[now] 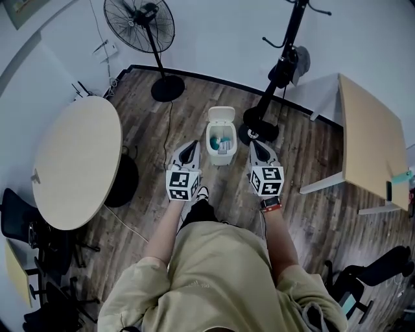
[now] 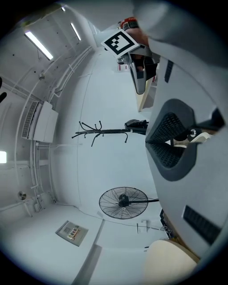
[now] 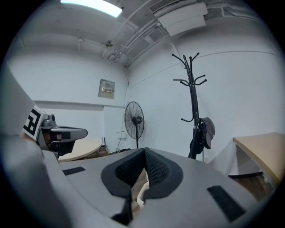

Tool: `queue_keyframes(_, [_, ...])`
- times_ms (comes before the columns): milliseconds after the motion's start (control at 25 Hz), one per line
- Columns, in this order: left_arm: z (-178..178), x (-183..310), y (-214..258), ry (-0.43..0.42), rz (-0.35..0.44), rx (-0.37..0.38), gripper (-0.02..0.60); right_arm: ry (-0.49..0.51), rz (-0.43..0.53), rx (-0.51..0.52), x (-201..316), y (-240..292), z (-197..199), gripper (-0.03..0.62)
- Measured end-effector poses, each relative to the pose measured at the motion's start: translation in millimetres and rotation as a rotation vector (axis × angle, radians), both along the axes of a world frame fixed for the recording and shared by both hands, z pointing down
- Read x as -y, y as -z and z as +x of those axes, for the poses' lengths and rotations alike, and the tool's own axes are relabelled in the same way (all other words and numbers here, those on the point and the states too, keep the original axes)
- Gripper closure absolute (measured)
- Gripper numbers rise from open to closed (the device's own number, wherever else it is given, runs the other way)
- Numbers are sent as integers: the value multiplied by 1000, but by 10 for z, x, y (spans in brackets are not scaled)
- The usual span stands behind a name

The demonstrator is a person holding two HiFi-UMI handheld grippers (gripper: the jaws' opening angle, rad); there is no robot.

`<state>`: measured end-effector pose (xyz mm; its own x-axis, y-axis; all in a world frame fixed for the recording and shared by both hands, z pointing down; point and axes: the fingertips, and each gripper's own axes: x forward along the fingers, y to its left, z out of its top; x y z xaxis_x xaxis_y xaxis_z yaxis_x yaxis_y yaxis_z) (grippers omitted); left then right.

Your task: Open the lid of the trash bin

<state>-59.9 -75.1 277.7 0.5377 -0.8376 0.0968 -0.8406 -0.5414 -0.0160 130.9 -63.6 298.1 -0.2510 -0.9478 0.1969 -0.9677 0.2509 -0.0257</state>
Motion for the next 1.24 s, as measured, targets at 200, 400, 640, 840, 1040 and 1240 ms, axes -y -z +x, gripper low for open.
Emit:
queue_keyframes(200, [56, -153, 2, 21, 23, -26, 558, -28, 40, 39, -149, 54, 37, 580])
queue_keyframes(400, [47, -224, -12, 24, 26, -36, 558, -35, 45, 41, -233, 45, 5, 580])
queue_keyframes(640, [74, -267, 7, 21, 28, -47, 558, -36, 57, 49, -276, 77, 23, 580])
queue_keyframes(840, [136, -222, 36, 12, 15, -72, 558, -35, 60, 51, -240, 72, 50, 580])
queue_keyframes(1040, [164, -3, 39, 5, 2, -69, 558, -38, 44, 53, -72, 57, 33, 580])
queue_keyframes(1240, [351, 370, 38, -22, -5, -77, 558, -36, 17, 47, 290, -12, 91, 580])
